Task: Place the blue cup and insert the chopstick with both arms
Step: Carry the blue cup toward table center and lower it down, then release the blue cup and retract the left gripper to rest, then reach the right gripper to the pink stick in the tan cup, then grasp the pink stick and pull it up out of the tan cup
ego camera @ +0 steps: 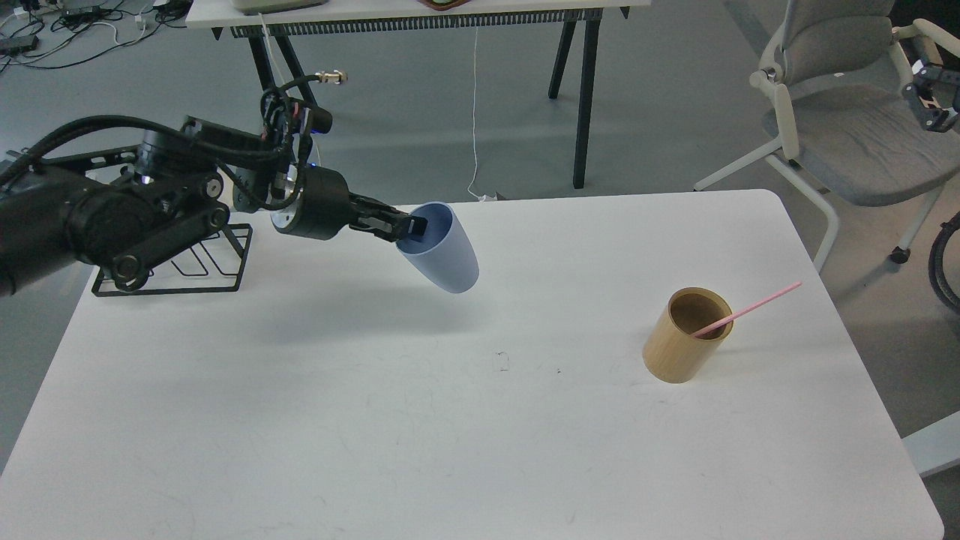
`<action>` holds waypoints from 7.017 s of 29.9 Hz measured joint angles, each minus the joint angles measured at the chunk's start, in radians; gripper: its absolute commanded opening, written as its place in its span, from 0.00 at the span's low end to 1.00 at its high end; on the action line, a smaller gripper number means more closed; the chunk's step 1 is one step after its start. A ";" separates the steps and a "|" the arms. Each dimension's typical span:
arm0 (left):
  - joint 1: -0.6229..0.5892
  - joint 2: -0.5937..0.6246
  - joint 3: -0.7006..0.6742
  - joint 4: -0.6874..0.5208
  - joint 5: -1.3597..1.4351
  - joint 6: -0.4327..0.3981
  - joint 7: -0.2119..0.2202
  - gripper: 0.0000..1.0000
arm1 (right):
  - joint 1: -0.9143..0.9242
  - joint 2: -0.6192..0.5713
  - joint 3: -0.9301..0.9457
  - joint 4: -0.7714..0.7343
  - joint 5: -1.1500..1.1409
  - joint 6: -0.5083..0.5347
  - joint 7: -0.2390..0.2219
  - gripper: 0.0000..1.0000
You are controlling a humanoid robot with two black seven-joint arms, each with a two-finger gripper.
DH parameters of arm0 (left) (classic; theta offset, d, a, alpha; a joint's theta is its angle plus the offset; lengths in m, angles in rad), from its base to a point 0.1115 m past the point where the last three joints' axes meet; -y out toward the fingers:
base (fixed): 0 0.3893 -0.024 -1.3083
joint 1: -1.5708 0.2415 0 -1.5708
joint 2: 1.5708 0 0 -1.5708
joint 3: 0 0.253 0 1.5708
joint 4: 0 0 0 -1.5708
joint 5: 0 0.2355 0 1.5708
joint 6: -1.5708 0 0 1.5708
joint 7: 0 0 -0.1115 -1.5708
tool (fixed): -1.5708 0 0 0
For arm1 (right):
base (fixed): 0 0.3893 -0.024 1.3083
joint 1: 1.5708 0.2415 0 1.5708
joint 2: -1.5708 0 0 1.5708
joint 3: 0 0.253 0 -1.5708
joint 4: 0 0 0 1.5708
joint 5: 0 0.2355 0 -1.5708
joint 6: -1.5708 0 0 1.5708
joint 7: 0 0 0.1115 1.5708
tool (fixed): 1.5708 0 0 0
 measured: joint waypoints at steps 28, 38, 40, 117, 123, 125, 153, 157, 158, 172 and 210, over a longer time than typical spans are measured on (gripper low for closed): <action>0.041 -0.322 0.095 0.217 0.238 0.000 0.000 0.00 | -0.029 -0.044 -0.018 -0.003 0.022 0.000 0.000 0.99; 0.046 -0.379 0.094 0.271 0.238 0.000 0.000 0.07 | -0.031 -0.042 -0.020 -0.004 0.022 0.000 0.000 0.99; 0.048 -0.379 0.093 0.272 0.238 0.000 0.000 0.09 | -0.031 -0.042 -0.020 -0.004 0.022 0.000 0.000 0.99; 0.615 0.131 -0.933 0.174 -1.175 0.000 0.000 0.97 | 0.074 -0.328 -0.086 0.676 -0.598 0.000 0.000 0.99; 0.616 0.120 -0.928 0.174 -1.174 0.000 0.000 0.97 | -0.047 -0.526 -0.128 0.883 -1.034 -0.345 0.000 0.99; 0.620 0.119 -0.927 0.174 -1.174 0.000 0.000 0.97 | -0.098 -0.542 -0.170 0.899 -1.117 -0.515 0.000 0.98; 0.663 0.108 -0.926 0.176 -1.168 0.000 0.000 0.98 | -0.305 -0.282 -0.535 0.736 -1.195 -0.978 0.000 0.52; 0.675 0.111 -0.926 0.177 -1.168 0.000 0.000 0.98 | -0.327 -0.269 -0.535 0.735 -1.195 -0.978 0.000 0.48; 0.677 0.111 -0.926 0.178 -1.168 0.000 0.000 0.98 | -0.331 -0.268 -0.534 0.735 -1.195 -0.978 0.000 0.46; 0.682 0.111 -0.926 0.179 -1.168 0.000 0.000 0.99 | -0.342 -0.243 -0.522 0.732 -1.192 -0.977 0.000 0.38; 0.700 0.098 -0.926 0.186 -1.168 0.000 0.000 0.99 | -0.320 -0.379 -0.400 0.787 -1.160 -0.977 0.000 0.00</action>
